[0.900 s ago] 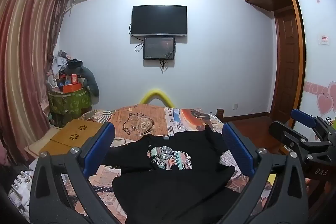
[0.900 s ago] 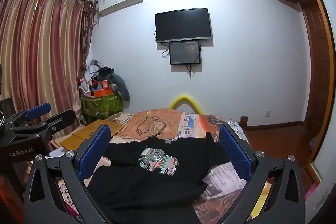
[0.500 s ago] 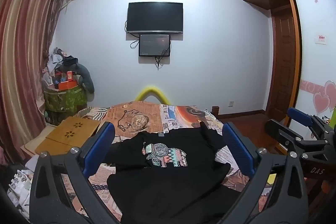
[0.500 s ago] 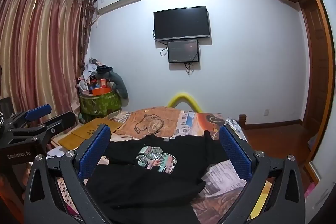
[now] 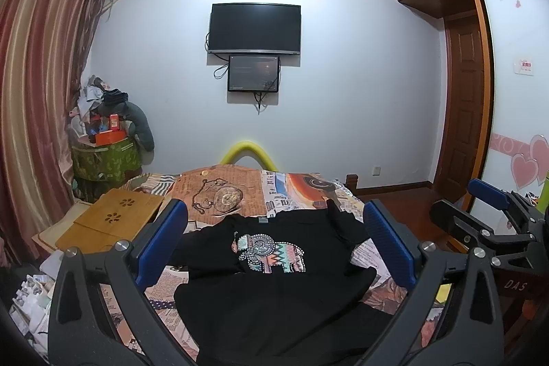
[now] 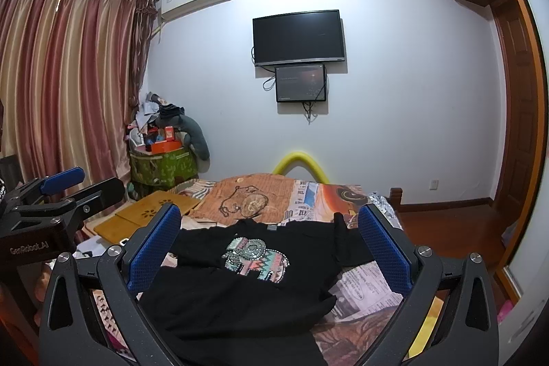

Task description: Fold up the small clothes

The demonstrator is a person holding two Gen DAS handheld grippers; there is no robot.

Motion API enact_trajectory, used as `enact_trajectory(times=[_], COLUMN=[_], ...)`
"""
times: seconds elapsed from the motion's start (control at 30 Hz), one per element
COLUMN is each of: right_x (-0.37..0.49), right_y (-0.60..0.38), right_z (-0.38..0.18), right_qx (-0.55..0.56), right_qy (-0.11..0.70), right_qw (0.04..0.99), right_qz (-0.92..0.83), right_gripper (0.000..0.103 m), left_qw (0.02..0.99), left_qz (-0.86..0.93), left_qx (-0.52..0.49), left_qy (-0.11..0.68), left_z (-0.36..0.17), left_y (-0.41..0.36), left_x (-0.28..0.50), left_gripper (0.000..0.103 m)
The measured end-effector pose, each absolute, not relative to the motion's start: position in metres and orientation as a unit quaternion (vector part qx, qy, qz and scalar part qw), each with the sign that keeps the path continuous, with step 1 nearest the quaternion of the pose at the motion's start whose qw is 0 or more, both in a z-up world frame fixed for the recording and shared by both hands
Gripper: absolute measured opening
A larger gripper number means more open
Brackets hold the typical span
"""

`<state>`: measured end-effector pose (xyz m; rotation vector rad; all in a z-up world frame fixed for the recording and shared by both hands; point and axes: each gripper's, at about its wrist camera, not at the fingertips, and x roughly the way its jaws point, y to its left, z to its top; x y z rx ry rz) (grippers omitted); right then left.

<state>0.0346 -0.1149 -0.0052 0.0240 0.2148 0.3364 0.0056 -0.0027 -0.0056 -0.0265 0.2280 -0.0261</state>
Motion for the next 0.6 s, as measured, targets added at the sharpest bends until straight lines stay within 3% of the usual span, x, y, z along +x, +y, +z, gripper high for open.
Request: enact_trajectory(times=[0.6], right_x=[0.0338], right_y=[-0.1136], right_z=[-0.0061], right_qx=[0.011], right_qy=[0.107], right_qw=[0.980], right_qz=[0.168], right_gripper=[0.102], left_qw=[0.993], left_qz=[-0.005], left_qx=[-0.021], left_qy=[0.117], left_z=[-0.0050], left_y=[0.0040], left_x=[0.0035], left_gripper=[0.103])
